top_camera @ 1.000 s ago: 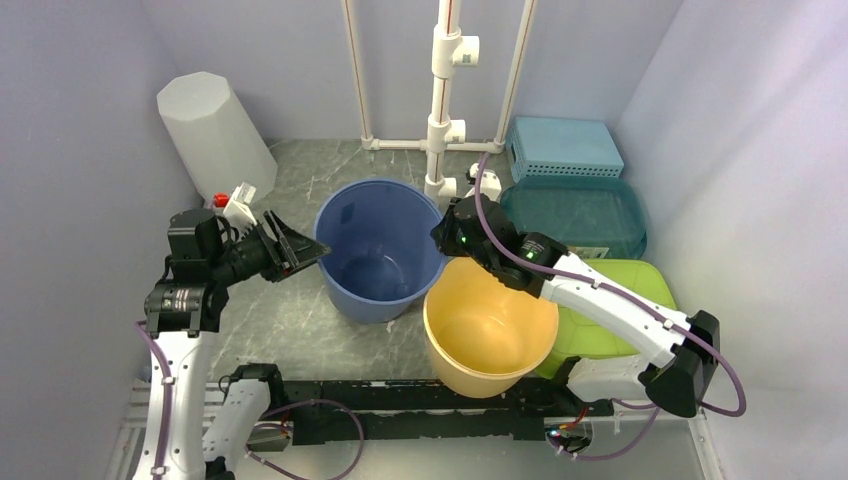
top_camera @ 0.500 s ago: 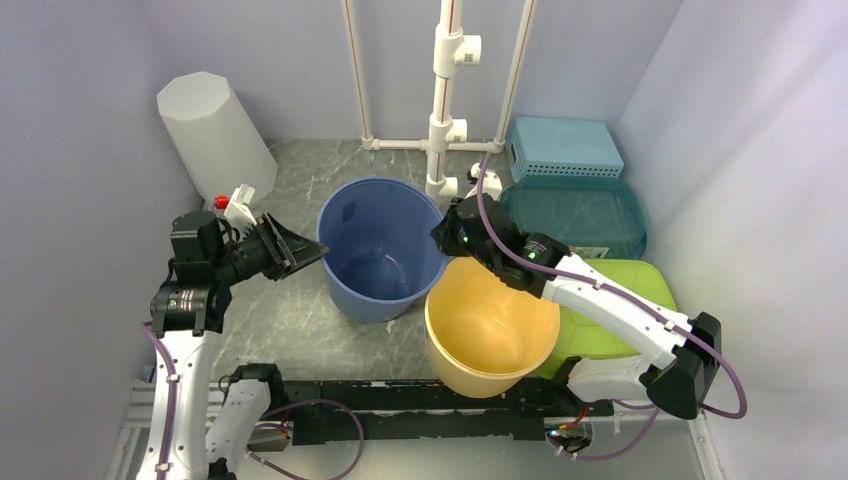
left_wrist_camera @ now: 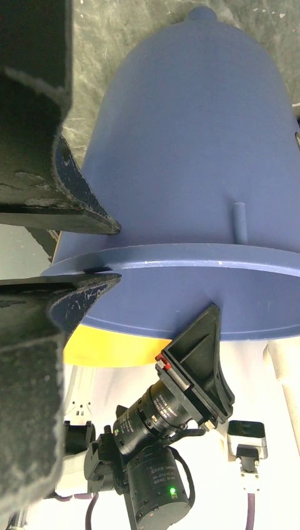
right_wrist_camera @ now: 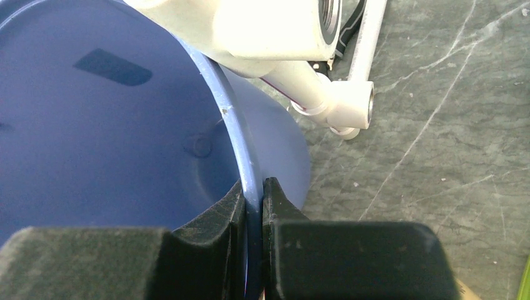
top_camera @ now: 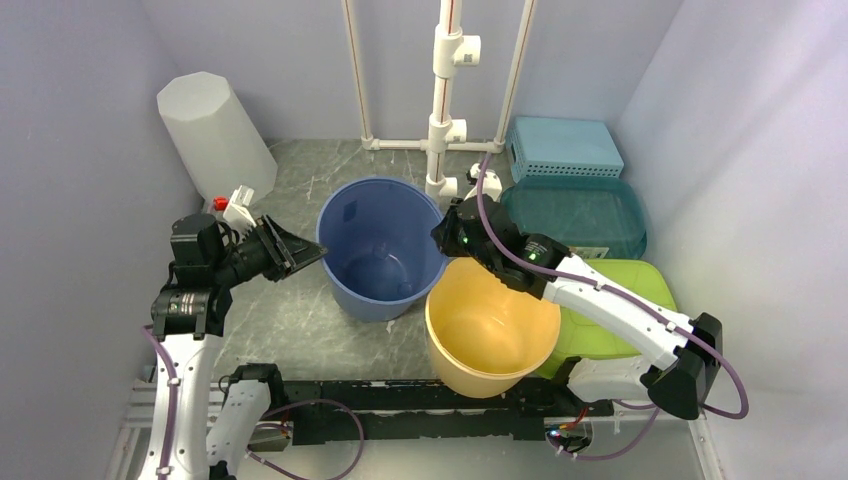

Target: Turn the large container upside down

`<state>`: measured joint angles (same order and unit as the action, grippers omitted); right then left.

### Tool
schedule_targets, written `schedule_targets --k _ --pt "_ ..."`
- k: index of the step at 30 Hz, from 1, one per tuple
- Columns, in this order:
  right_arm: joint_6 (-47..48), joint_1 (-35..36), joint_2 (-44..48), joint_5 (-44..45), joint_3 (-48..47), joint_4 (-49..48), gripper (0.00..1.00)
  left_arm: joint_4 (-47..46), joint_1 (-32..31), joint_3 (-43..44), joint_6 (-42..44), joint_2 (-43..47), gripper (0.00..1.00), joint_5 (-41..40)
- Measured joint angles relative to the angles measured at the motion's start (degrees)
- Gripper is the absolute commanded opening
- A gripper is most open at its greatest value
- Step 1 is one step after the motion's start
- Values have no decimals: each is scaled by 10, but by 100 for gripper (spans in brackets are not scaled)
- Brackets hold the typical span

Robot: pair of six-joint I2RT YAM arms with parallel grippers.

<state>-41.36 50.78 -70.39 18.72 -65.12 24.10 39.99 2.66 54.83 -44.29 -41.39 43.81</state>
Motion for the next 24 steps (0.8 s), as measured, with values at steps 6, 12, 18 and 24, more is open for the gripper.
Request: schedule_targets --k 6,12,18,24 --pt "0 0 0 0 0 0 0 -11 0 -4 -6 1 36 1" --pt "0 6 0 7 0 0 0 -13 0 -5 -9 1 43 0" --pt "0 16 -1 22 -2 3 0 11 0 14 2 -14 40 -4" --pt "0 21 -2 33 -5 8 0 2 0 14 2 -20 5 -3"
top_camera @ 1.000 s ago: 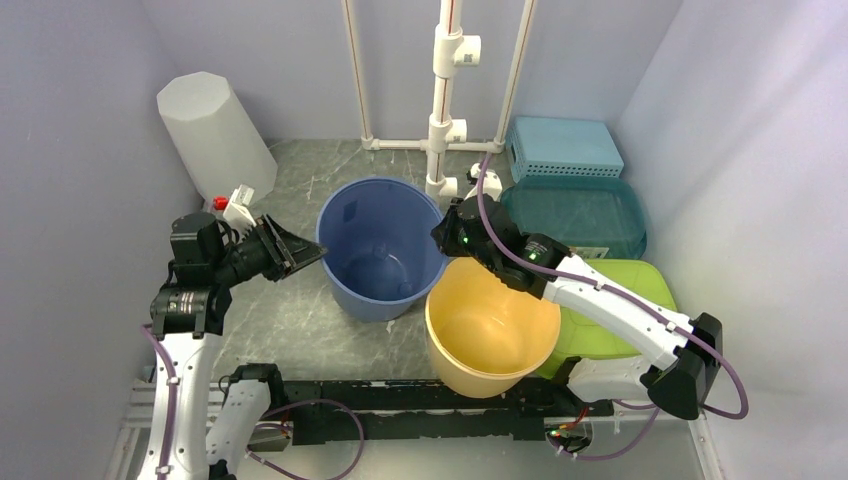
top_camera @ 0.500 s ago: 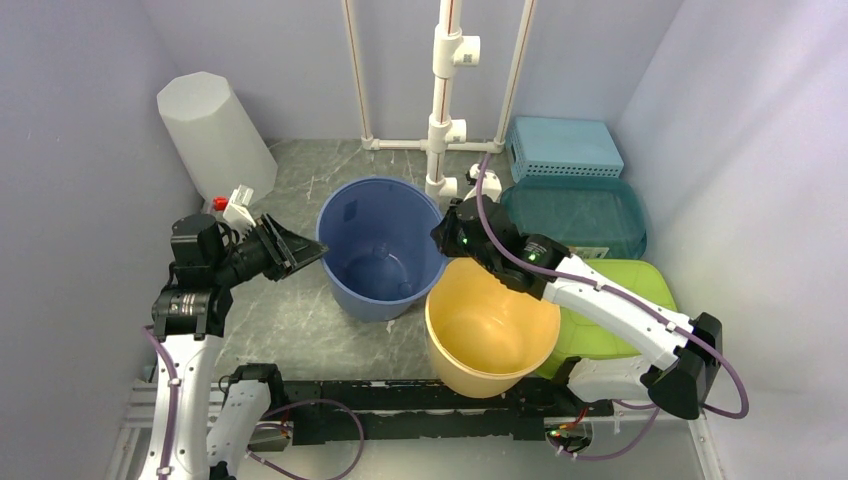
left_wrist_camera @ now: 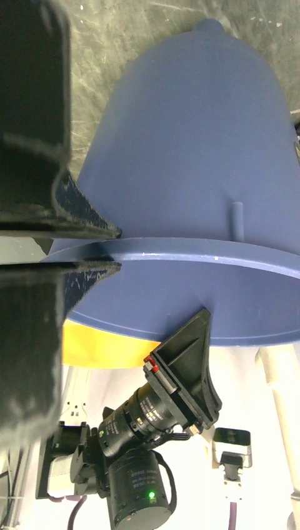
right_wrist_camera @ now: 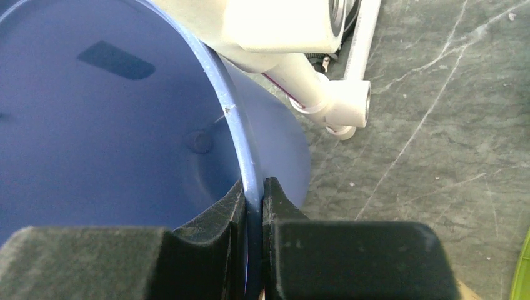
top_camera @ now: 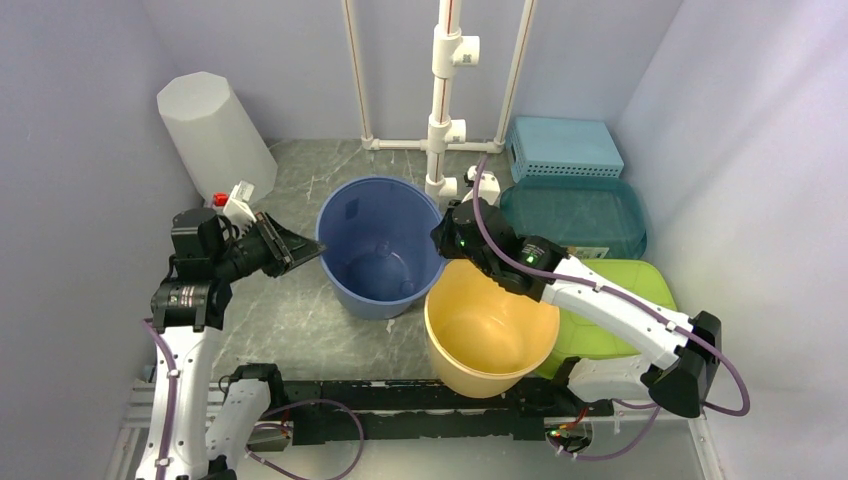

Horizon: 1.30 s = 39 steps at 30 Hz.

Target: Turn the large container upside down

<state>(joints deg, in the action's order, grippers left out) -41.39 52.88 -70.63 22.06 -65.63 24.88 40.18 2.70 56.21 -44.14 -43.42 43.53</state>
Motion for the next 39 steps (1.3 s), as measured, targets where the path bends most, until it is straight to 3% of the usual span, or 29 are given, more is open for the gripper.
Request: schedule_targets --k 2,4,9,11,14,18,28,39 --pt "0 2 0 2 -2 0 2 1 0 0 2 -1 3 -4" --pt "2 2 0 2 -2 0 11 11 0 4 8 -1 3 -12" --pt "0 6 0 -15 -8 6 65 59 0 40 35 -7 3 -54" --pt "-5 17 0 -40 -19 7 77 79 -2 61 53 -11 3 -80" --pt "-7 29 11 -62 -28 8 88 108 -4 103 78 -19 3 -116" --pt "-9 25 53 -71 -30 21 93 146 -6 158 113 -32 3 -179" --pt "-13 12 151 -56 -37 66 96 249 -6 298 230 -83 3 -358" --pt "-33 10 253 3 -17 133 98 281 -6 314 362 -100 3 -467"
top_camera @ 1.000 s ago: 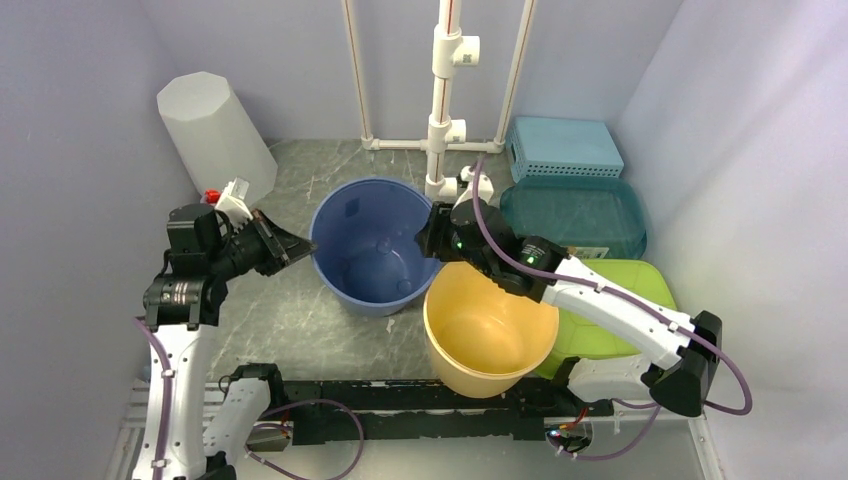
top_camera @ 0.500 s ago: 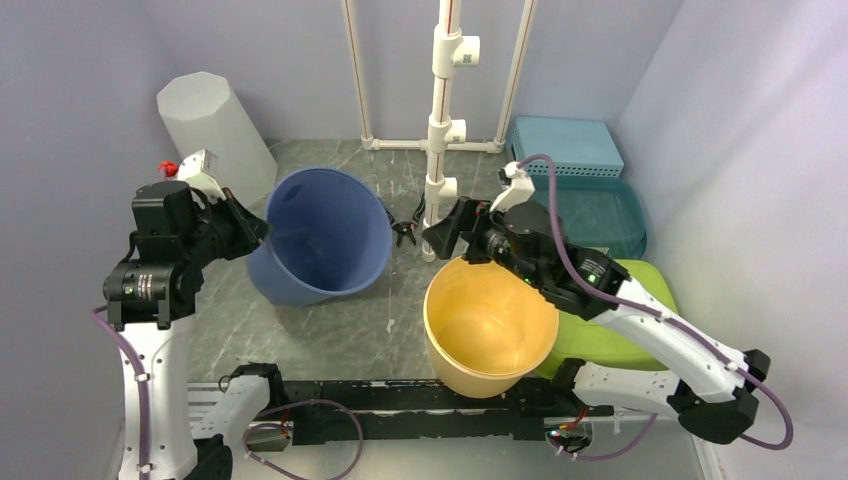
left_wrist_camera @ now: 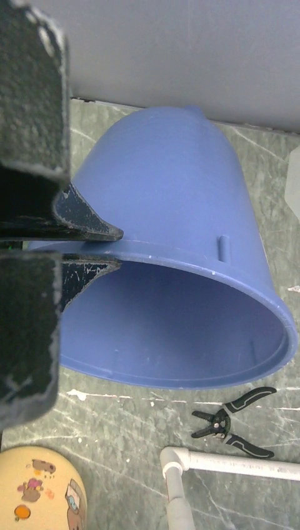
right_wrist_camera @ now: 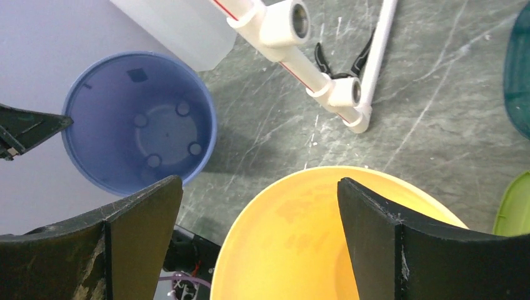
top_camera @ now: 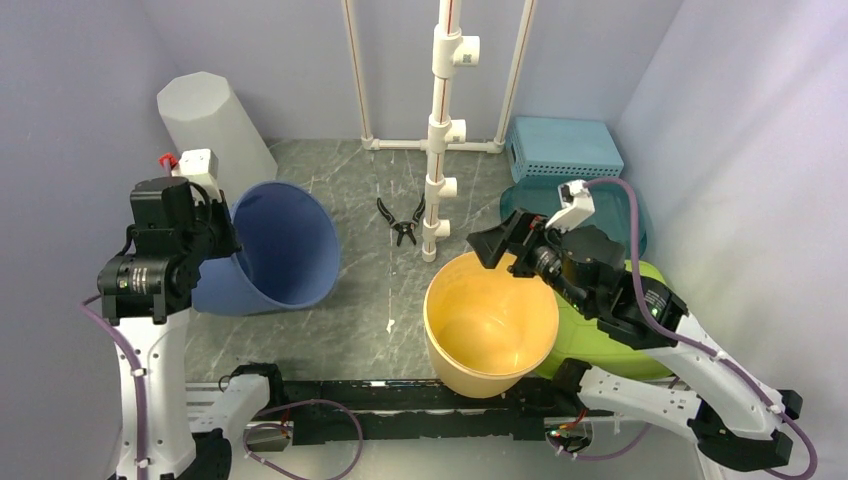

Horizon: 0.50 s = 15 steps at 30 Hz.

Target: Turn the large container upside down

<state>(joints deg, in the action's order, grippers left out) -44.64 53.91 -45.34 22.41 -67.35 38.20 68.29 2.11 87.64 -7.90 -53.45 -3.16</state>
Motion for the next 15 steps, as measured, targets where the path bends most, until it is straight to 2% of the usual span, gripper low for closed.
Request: schedule_targets --k 15 --pt "-21 -2 45 43 34 53 100 -96 -4 -138 69 58 2 -17"
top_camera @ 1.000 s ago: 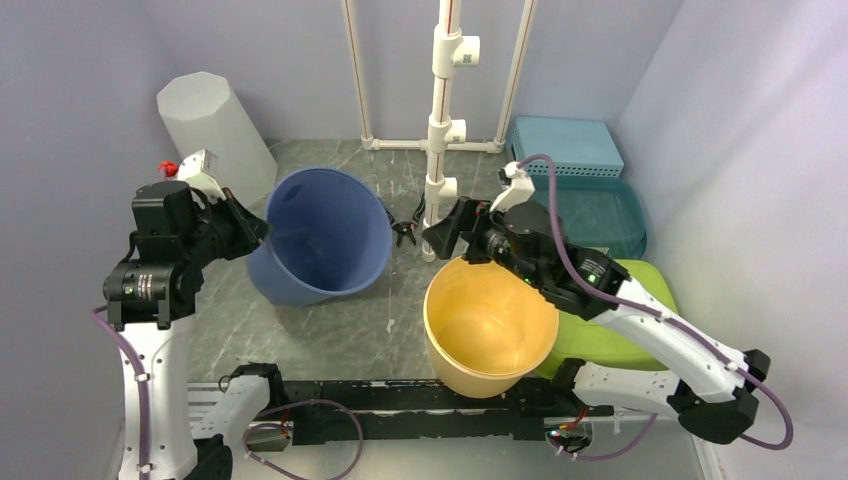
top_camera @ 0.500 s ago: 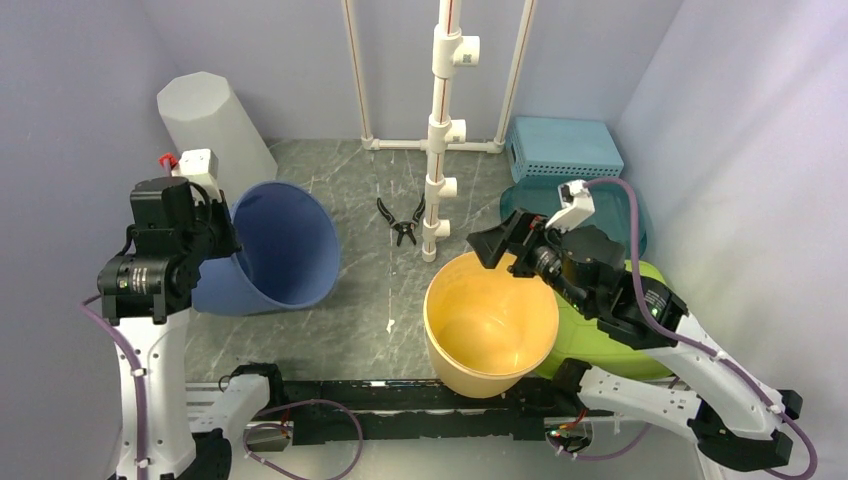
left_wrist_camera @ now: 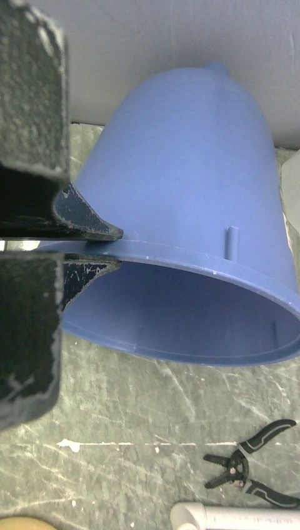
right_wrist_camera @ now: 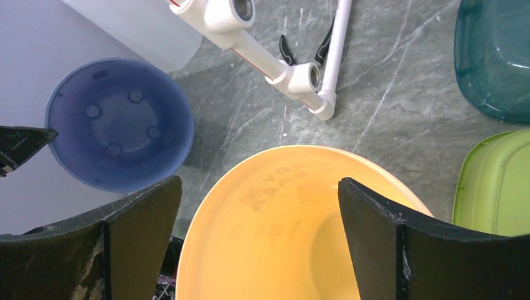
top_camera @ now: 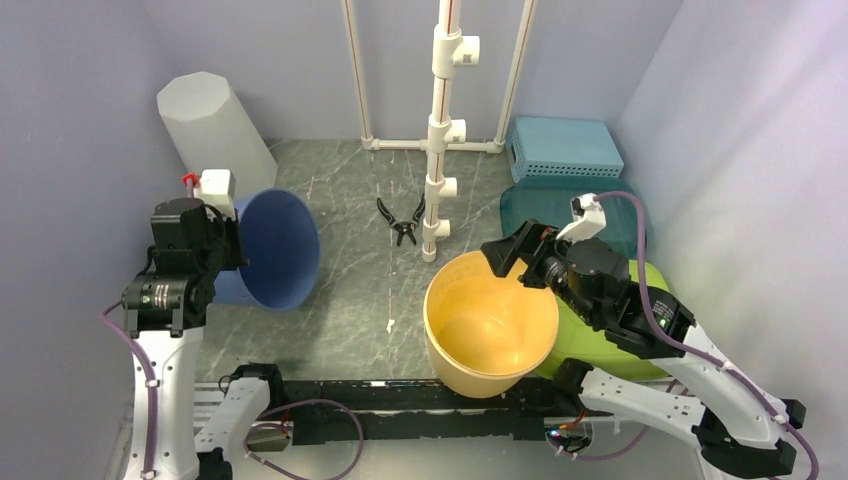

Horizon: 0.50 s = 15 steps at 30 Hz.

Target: Turn the large container upside down

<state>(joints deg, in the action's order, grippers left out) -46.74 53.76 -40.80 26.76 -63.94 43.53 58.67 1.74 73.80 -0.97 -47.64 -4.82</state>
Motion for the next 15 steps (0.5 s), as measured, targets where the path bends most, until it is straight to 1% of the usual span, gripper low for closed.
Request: schedule_targets --k 5,8,11,15 --pt "-1 0 -9 0 7 2 100 -14 -14 -34 20 18 2 -15" --pt "-2 0 -14 -1 8 2 100 -20 -39 -45 23 21 2 -30" --pt "-3 0 -18 -1 8 2 100 -28 -84 -56 23 20 2 -62" --pt "-4 0 -20 -2 9 2 100 -29 -178 -71 9 14 2 -139"
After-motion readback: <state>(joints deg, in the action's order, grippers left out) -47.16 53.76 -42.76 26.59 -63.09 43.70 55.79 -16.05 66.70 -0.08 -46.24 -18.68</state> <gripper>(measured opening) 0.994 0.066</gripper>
